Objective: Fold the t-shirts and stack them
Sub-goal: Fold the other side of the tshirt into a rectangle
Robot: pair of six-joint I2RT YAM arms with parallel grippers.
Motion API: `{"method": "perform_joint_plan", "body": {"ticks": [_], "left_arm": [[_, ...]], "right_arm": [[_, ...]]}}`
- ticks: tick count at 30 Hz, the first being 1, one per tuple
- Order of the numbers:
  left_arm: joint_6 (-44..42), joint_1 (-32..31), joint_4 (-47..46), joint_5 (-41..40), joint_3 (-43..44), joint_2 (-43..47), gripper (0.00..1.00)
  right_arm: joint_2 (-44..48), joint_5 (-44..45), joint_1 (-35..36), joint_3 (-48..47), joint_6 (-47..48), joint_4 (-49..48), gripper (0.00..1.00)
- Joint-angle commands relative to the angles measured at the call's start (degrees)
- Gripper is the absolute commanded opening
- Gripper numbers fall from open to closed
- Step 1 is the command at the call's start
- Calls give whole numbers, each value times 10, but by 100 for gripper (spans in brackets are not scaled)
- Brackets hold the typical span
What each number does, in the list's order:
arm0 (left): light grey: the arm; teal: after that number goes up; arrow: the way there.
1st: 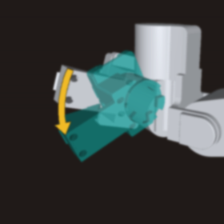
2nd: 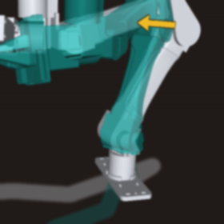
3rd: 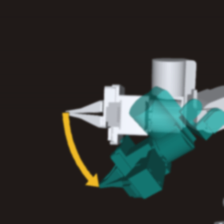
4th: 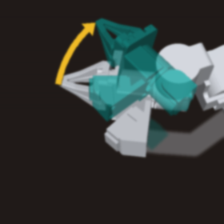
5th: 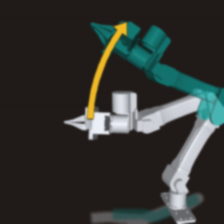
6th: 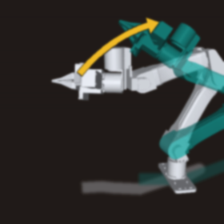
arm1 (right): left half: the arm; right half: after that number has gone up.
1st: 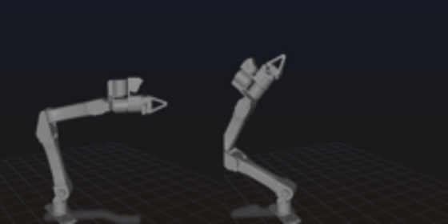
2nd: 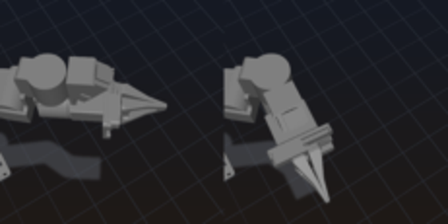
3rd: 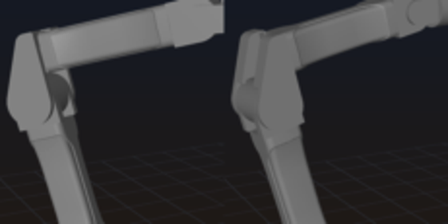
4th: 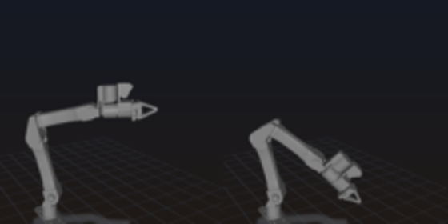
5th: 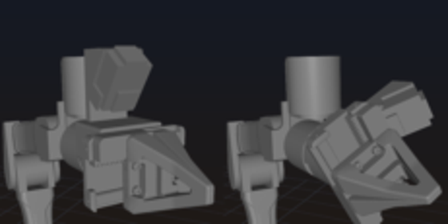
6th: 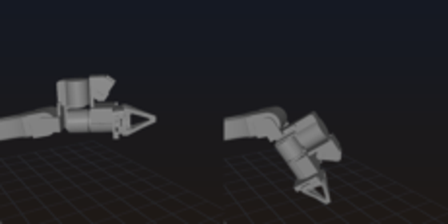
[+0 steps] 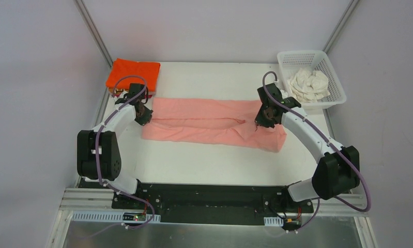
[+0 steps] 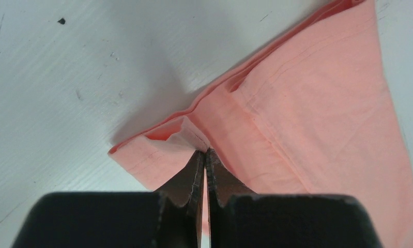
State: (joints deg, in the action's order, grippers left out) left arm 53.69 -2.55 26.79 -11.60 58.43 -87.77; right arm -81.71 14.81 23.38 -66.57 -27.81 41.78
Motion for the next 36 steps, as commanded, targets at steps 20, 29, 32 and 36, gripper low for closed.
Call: {"method": "perform_joint_plan", "body": {"ticks": [20, 29, 32, 36], "left_arm": [[-50, 2, -7, -11, 136, -137, 0], [-60, 3, -7, 3, 172, -192, 4], [-59, 2, -7, 2, 173, -192, 16], [-60, 3, -7, 1, 171, -184, 40]], "right_arm": [[-134, -34, -52, -160, 85, -1, 0], [-240, -34, -63, -258, 81, 44, 0], [-270, -36, -67, -282, 85, 48, 3], [-319, -39, -72, -322, 94, 54, 6]]}}
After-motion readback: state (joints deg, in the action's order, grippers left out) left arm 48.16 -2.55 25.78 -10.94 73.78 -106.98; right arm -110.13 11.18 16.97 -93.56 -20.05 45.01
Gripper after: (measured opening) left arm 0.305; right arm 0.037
